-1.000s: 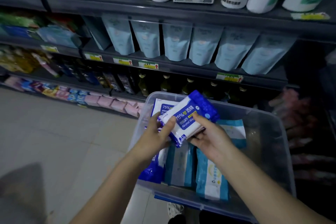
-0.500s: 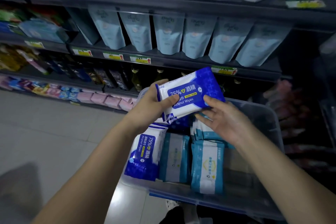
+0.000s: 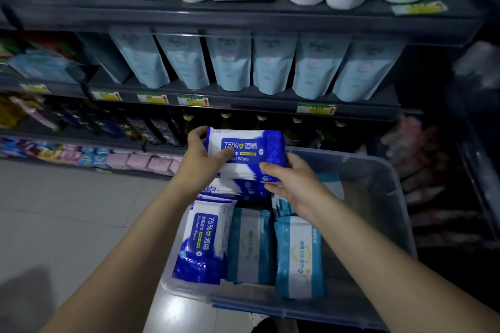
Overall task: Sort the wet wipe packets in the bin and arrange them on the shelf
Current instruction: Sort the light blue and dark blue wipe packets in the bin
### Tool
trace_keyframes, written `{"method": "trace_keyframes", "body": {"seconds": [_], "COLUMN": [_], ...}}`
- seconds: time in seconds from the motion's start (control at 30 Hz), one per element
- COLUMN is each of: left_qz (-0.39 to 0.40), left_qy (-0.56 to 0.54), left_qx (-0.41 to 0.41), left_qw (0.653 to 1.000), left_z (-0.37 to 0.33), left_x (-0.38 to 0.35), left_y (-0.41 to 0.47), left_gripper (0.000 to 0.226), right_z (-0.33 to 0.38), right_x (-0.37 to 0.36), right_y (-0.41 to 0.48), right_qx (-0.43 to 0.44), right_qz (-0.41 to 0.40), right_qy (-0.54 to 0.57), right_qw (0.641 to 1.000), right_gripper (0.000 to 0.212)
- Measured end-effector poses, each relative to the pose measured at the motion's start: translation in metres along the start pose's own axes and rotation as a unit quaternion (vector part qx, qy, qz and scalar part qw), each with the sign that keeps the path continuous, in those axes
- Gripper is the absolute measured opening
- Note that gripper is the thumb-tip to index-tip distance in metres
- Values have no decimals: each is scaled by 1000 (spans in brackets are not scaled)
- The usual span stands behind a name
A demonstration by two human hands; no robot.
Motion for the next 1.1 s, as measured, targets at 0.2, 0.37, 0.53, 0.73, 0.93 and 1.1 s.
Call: {"method": "trace_keyframes", "body": {"seconds": [0.2, 0.37, 0.53, 0.73, 0.93, 1.1], "left_qz": [-11, 7, 14, 33, 26, 22], "left_qy": [226, 242, 239, 245, 275, 279], "left_qx": [-48, -55, -60, -63, -83, -83], "left_qw": [973, 969, 969, 967, 957, 957], "left_z": [25, 30, 31, 30, 32, 34], "left_x": [-3, 3, 8, 17, 29, 29], "left_y": [1, -3, -2, -8, -11, -11], "left_gripper": [67, 64, 56, 61, 57, 57], "right_z": [-13, -15, -16, -17, -19, -16], "right_x": [-18, -17, -17, -22, -29, -25], "right_y": [20, 24, 24, 24, 22, 24], "right_qx": [10, 10, -16, -20, -26, -9], "right_qz": [-46, -41, -32, -27, -10, -33], "right_qy": [-123, -139, -114, -145, -173, -184], "right_qw": [991, 989, 993, 989, 984, 982], "right_gripper": [37, 38, 38, 39, 35, 31]}}
Point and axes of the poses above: each hand's wrist, its own y-axis towards the middle knuckle, its own x-axis out of the back of the hand, z = x × y, the point moved 2 cm from there along y, towards the middle knuckle, and after that the axes turned 9 degrees about -x, right-handed, at the moved point
